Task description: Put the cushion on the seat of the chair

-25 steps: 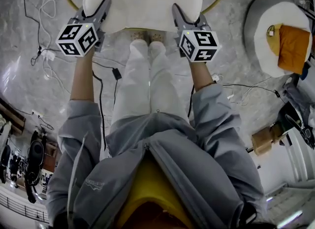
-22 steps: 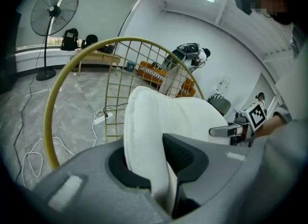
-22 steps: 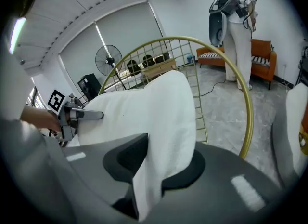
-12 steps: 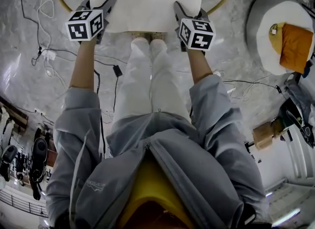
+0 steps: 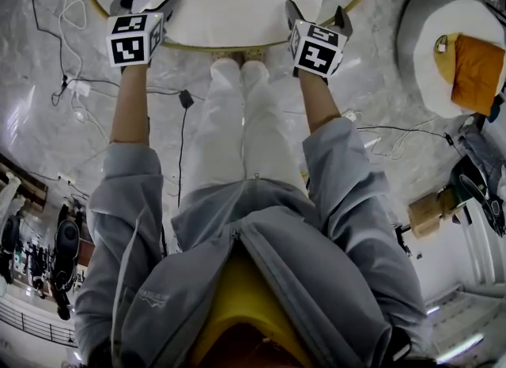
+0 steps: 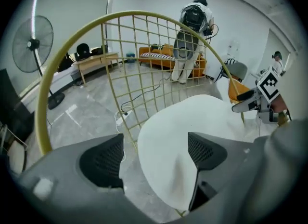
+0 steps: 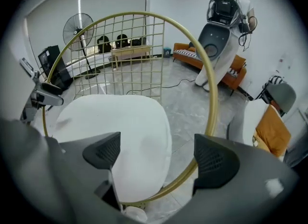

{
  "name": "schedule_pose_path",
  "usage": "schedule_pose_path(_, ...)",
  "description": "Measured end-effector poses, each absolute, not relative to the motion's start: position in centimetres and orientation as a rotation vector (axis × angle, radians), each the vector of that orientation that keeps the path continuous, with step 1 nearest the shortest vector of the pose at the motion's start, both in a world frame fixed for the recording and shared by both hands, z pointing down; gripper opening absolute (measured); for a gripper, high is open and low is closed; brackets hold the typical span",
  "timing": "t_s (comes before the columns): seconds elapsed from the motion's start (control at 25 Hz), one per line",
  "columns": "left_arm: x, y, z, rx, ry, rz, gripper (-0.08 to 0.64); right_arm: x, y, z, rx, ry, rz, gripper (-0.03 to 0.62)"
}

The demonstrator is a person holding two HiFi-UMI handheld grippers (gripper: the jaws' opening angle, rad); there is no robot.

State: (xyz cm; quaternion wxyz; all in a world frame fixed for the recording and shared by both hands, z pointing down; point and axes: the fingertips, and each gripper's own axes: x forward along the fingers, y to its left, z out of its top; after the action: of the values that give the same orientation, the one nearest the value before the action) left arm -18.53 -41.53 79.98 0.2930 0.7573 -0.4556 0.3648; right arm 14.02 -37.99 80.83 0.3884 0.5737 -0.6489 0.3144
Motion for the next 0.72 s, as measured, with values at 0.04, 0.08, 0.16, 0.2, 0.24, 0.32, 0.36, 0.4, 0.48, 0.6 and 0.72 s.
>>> schedule_pose_path(0.04,-19.1,-41.8,79.4,2.022,-1.255,0.99,0.428,14.3,-37.9,80.6,1.475,-1.648,0.801,0.457)
schedule_pose_path(0.08,-19.6,-41.9,78.8,2.022,-1.294,0.997,0.428,14.4,-37.8,80.4,1.483,-1.649,0.806,0.457)
schedule_pose_path(0.16,-20.2,-42.0,77.8,2.022,-1.351,0.977,0.426,14.4,-37.6,79.9,1.489,-1.657,0.806,0.456)
schedule_pose_path(0.2,-20.3,-41.9,77.2,2.024,-1.372,0.955,0.425,14.3,-37.6,79.5,1.489,-1.666,0.804,0.455)
schedule_pose_path(0.24,-20.4,-41.7,76.6,2.025,-1.392,0.934,0.413,14.1,-37.6,79.0,1.485,-1.683,0.808,0.437)
schedule_pose_path(0.32,-20.7,-41.0,75.1,2.028,-1.424,0.917,0.255,13.1,-37.5,77.6,1.468,-1.732,0.829,0.32)
schedule_pose_path(0.36,-20.5,-40.4,74.3,2.034,-1.424,0.919,0.171,12.6,-37.3,76.8,1.457,-1.756,0.838,0.252)
schedule_pose_path(0.4,-20.1,-39.7,73.6,2.046,-1.403,0.919,0.096,12.2,-37.1,75.9,1.445,-1.775,0.844,0.188)
schedule_pose_path(0.48,-18.4,-38.1,72.2,2.074,-1.311,0.904,0.009,11.6,-36.6,74.0,1.422,-1.795,0.854,0.059)
schedule_pose_path(0.6,-16.2,-36.2,70.4,2.1,-1.224,0.912,0.009,10.5,-36.3,71.3,1.385,-1.829,0.883,-0.002)
schedule_pose_path(0.72,-14.7,-34.3,68.1,2.12,-1.236,0.892,0.008,9.8,-35.1,68.9,1.361,-1.859,0.877,-0.002)
